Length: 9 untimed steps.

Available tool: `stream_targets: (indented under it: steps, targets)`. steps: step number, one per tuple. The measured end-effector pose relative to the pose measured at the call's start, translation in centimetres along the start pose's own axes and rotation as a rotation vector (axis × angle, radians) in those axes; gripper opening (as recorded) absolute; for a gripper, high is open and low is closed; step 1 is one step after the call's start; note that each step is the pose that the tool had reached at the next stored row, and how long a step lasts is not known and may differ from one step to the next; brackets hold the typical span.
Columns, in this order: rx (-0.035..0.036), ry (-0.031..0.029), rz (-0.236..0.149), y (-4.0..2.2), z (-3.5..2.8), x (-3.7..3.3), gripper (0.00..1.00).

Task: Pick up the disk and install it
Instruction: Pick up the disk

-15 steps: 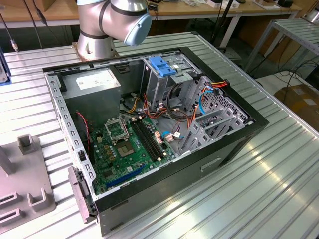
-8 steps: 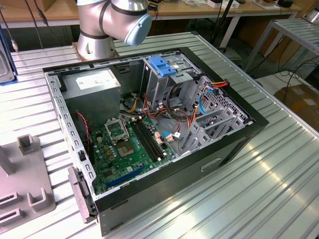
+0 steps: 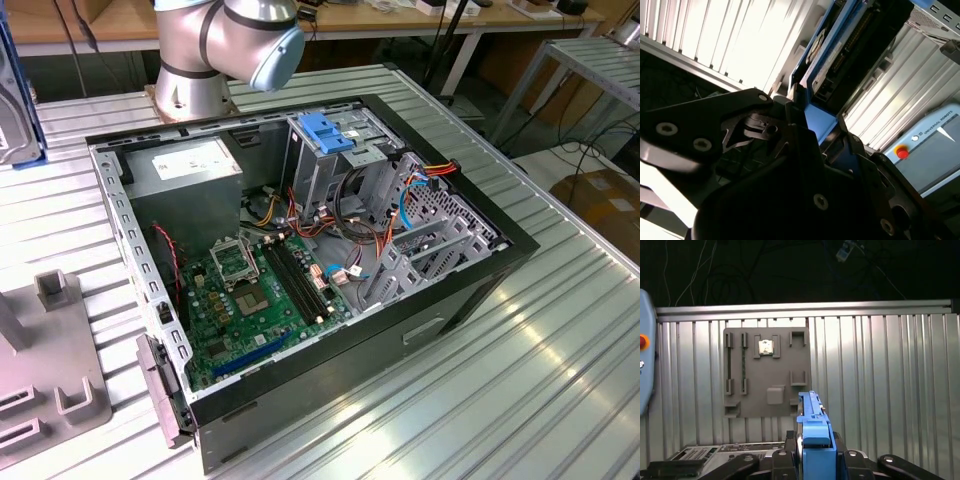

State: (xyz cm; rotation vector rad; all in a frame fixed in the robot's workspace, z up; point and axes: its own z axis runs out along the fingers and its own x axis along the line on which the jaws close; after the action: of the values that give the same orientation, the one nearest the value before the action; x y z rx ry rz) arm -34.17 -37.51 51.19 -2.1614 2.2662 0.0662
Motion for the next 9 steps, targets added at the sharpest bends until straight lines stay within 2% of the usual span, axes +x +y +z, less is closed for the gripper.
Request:
stream_targets:
  steps: [9]
  targets:
    - [0.0001, 0.0, 0.0, -1.11, -0.02, -0.05, 0.37]
